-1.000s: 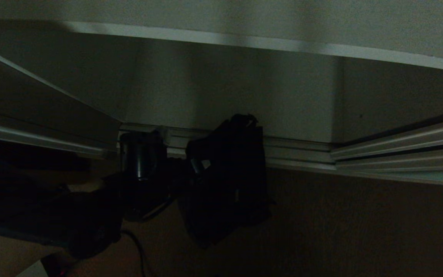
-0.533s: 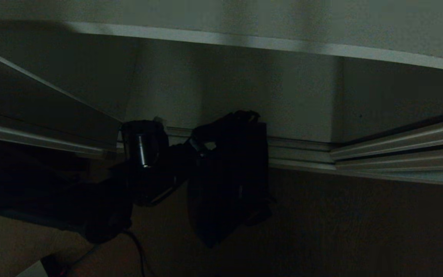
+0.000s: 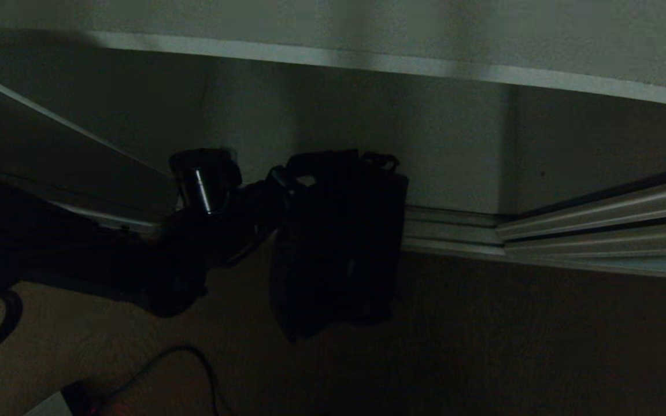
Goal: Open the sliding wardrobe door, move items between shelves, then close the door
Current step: Place the bag on the lower shelf
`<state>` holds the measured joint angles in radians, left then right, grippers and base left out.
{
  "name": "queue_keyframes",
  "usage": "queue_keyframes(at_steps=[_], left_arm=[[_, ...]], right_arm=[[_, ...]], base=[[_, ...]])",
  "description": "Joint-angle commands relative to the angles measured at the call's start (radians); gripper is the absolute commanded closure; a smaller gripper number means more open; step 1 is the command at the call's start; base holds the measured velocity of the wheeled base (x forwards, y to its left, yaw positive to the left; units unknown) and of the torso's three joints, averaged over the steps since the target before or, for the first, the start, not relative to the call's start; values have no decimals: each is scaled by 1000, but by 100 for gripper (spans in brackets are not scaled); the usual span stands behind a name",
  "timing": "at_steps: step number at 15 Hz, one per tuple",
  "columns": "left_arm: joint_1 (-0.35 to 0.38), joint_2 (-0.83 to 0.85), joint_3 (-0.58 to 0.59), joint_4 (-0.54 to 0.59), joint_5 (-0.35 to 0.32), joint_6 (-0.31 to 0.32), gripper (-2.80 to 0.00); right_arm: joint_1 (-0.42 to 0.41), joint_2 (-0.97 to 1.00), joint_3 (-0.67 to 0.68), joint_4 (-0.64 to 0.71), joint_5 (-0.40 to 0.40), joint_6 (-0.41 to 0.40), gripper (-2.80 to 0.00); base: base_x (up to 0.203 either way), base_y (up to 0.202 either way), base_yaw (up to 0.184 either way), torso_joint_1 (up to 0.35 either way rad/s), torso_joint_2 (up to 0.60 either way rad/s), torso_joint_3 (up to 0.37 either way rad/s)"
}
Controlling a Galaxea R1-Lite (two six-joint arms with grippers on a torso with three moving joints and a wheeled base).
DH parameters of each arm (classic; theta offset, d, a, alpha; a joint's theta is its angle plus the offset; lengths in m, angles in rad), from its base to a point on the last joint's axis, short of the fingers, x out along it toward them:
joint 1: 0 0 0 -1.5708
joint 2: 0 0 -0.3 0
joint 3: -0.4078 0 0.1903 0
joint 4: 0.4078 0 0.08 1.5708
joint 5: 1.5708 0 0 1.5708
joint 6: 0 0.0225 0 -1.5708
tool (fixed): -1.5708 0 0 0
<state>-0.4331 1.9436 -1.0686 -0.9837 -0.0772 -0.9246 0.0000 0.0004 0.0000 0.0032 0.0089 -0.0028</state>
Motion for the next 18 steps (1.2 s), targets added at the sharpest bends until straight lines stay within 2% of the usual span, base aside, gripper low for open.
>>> queue_keyframes(at_steps=[1,4,6,8,12,18], left_arm=[[27,32,-77,-8,-12,-19,0],[86,38,-154,-15,-77,-59,0],[139,34,-203,-42,-136,-129,0],[175,41,-238,-62,-168,-156,0],[204,94,-380,-93,-172,-169,0],[261,257,-569,-99,-173,-172,0]], right_arm=[[0,0,0,0,0,0,0],[0,0,0,0,0,0,0],[0,0,0,0,0,0,0],[0,0,1,0,0,0,0],[0,0,1,0,0,0,0],[0,0,0,0,0,0,0]], base=[[0,0,0,0,0,0],[0,0,0,0,0,0],[0,0,0,0,0,0],[0,0,0,0,0,0],[0,0,0,0,0,0],[0,0,0,0,0,0]])
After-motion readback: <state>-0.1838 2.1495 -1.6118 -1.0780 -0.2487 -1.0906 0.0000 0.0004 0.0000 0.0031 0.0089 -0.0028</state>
